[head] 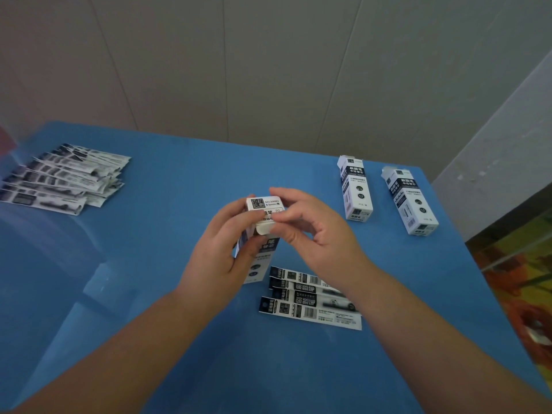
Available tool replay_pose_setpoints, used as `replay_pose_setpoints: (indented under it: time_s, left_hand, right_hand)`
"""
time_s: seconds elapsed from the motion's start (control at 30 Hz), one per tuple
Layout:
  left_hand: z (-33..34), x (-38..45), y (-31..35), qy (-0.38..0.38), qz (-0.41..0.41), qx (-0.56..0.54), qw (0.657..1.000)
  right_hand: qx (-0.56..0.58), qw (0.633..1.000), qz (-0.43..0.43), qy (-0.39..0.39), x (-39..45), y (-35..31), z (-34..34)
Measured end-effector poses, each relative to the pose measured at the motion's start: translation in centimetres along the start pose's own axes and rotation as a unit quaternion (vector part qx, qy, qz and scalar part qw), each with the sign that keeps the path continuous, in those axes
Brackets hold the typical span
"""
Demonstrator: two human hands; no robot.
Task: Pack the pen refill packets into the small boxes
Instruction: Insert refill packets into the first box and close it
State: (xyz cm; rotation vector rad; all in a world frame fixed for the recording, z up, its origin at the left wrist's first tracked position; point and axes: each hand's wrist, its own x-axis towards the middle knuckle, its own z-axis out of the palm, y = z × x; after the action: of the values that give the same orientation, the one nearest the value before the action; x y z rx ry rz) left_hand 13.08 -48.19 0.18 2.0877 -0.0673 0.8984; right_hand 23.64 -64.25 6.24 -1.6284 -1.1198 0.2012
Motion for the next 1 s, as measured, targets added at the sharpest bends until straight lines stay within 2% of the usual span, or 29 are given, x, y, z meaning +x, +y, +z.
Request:
replay_pose_setpoints:
  time_s: [0.23, 0.47, 0.77, 0.87, 1.0]
  left_hand:
    - [0.4, -0.3, -1.2, -0.003, -0.057, -0.059, 0.997]
    - [0.5, -0.3, -1.3, 0.000, -0.050, -0.053, 0.997]
    - [0.4, 0.1, -0.5, 0.015, 0.002, -0.020, 1.000]
    - [0.4, 0.0, -1.0, 0.017, -0.021, -0.046, 0.999]
    - [0.0, -0.9, -1.9, -0.019, -0.126, -0.097, 0.987]
  right_hand:
    - [0.070, 0.996, 0.044, 0.043, 0.7, -0.6, 0.4]
    - [0.098, 0.993, 0.053, 0.044, 1.2, -0.8, 0.4]
    - [0.057, 0.998, 0.023, -0.018, 0.6, 0.1, 0.2]
    - [0.054, 0.998, 0.013, -0.032, 0.4, 0.6, 0.3]
    - [0.062, 0.996, 0.057, -0.022, -0.1, 1.5, 0.9]
